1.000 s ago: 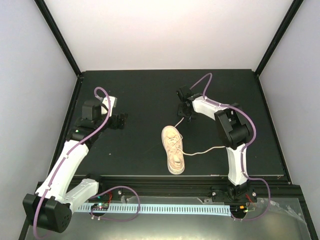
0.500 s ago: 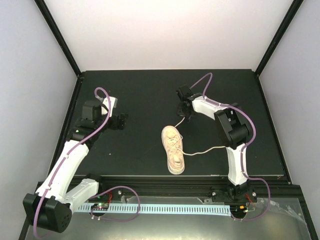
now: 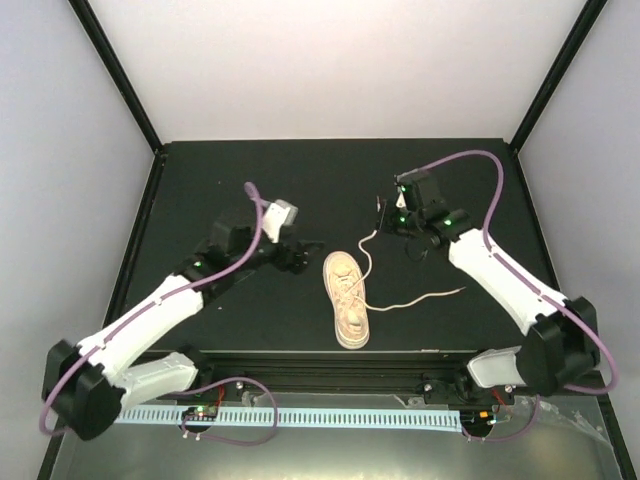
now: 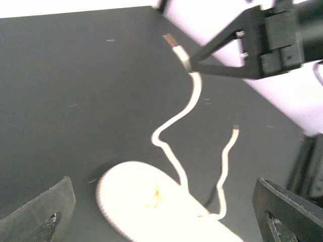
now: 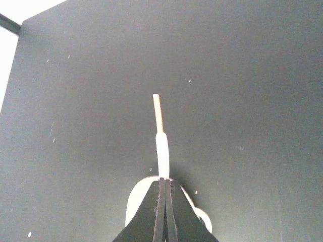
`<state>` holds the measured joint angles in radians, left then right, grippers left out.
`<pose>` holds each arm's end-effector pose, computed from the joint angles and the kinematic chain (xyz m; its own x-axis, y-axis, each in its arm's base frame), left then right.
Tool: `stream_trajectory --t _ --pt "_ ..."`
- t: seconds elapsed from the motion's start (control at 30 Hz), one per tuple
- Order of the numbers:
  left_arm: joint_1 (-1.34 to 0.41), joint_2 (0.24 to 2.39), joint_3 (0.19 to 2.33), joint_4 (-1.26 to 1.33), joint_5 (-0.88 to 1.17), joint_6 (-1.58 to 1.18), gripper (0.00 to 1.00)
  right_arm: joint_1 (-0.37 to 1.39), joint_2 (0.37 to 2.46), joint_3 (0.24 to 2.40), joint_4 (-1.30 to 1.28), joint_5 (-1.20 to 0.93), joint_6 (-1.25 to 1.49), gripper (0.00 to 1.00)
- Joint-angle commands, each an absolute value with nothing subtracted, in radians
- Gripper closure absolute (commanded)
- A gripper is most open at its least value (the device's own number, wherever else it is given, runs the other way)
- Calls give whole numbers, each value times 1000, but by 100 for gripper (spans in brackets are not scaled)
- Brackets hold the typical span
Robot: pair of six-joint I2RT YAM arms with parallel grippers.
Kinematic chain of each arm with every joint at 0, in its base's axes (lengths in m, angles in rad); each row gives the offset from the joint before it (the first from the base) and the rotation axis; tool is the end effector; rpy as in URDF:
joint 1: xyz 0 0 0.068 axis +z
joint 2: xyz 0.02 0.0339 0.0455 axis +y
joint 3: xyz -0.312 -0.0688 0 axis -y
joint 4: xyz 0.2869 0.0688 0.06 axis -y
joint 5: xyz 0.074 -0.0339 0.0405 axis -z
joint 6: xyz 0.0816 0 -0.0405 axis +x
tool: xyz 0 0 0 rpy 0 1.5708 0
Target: Tie the shoes
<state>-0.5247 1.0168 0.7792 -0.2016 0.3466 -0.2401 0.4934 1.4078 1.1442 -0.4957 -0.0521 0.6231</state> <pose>0.2330 -0.1669 0.3055 -0.5328 0.0500 -0.8448 0.6286 0.6917 -0.3555 0.3281 0.1812 0.2975 -0.7878 0.2380 -0.5681 -0.0573 0.8900 0.4524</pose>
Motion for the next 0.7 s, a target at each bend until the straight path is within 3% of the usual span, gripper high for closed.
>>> stream_trajectory --t 0.0,0.23,0.47,0.67 --pt "-687 1147 828 68 409 -276 2 497 1274 1048 -508 -150 628 98" --pt "-868 1436 1012 75 395 -233 6 498 1055 965 -546 -198 686 98" --pt "-941 1561 1114 96 345 -210 10 497 927 909 -575 -215 716 98" --pt "-954 1609 1131 118 316 -216 38 497 887 893 -587 -227 728 98"
